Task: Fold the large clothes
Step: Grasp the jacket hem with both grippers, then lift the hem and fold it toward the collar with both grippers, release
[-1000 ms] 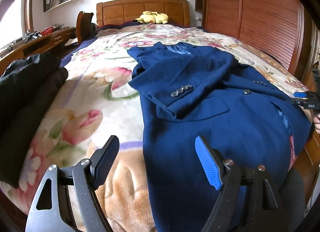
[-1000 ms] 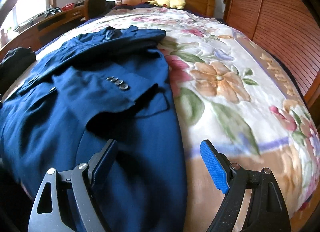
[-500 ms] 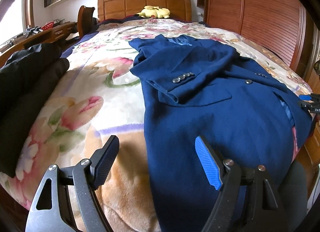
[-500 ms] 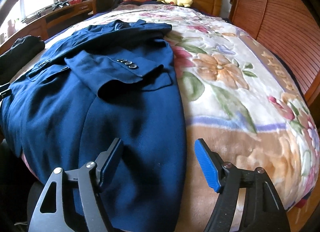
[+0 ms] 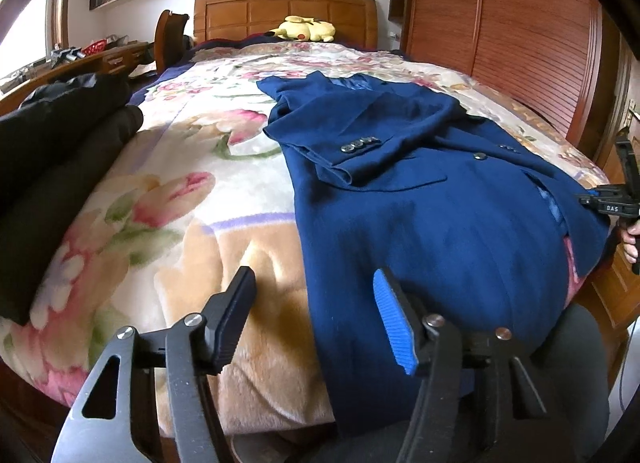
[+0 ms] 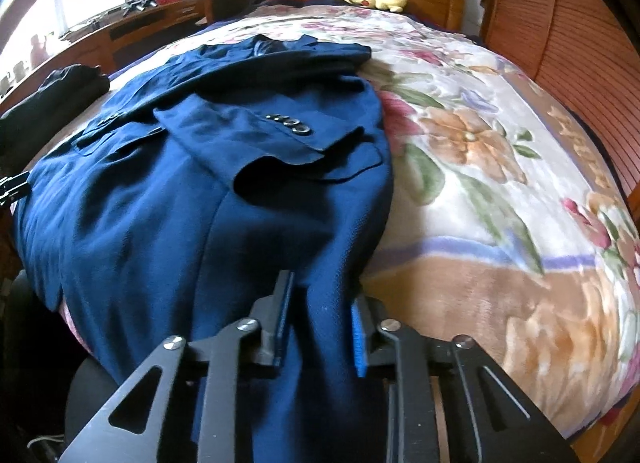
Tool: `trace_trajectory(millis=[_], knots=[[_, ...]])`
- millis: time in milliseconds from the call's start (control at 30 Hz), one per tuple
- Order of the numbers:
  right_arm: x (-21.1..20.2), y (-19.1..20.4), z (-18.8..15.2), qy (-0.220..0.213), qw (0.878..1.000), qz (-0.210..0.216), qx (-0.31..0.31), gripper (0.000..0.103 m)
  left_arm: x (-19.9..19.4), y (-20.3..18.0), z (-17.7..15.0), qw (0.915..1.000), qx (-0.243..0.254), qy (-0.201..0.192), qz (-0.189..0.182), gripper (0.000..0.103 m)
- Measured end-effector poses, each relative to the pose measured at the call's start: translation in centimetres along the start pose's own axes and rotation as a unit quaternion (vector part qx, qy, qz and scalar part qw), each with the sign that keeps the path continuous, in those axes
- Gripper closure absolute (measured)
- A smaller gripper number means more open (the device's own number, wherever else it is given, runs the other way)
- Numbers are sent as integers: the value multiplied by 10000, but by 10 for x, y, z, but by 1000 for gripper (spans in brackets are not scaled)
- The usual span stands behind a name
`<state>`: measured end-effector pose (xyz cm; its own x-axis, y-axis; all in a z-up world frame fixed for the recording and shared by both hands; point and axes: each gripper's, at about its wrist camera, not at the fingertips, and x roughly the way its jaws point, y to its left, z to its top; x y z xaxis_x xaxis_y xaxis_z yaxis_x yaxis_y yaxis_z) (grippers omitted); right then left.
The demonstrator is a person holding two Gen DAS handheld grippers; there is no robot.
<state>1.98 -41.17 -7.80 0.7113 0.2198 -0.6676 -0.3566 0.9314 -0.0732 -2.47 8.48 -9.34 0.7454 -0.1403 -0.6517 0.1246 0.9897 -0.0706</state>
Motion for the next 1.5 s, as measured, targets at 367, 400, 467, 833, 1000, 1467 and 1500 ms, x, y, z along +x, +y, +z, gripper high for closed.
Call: trace_trajectory(millis=[367, 400, 467, 833, 1000, 1467, 1500], knots=[[-3, -2, -3, -71, 9999, 117, 93, 89, -8, -9, -5, 9995, 161, -12, -253, 83], [-3, -1, -2, -84, 9998, 124, 98, 90, -10, -11, -4, 9994, 188, -15, -288, 90], [-5, 0, -2, -123, 9998, 122, 84, 95, -13, -13, -1, 9991, 145, -36, -388, 96], [-59, 10, 8, -1130, 9931, -224, 229, 98, -61, -16, 33, 9952, -21, -924, -330, 100], [-87, 18, 15, -1462, 9890, -112, 190, 98, -79, -18, 49, 9918, -42, -1225, -372, 101], [-165, 37, 17, -2176, 9757, 97, -219, 98, -146, -37, 95, 9752, 275, -2141, -482, 101], [-172, 39, 17, -2220, 9746, 106, -272, 98, -149, -37, 98, 9746, 298, -2162, -508, 101]])
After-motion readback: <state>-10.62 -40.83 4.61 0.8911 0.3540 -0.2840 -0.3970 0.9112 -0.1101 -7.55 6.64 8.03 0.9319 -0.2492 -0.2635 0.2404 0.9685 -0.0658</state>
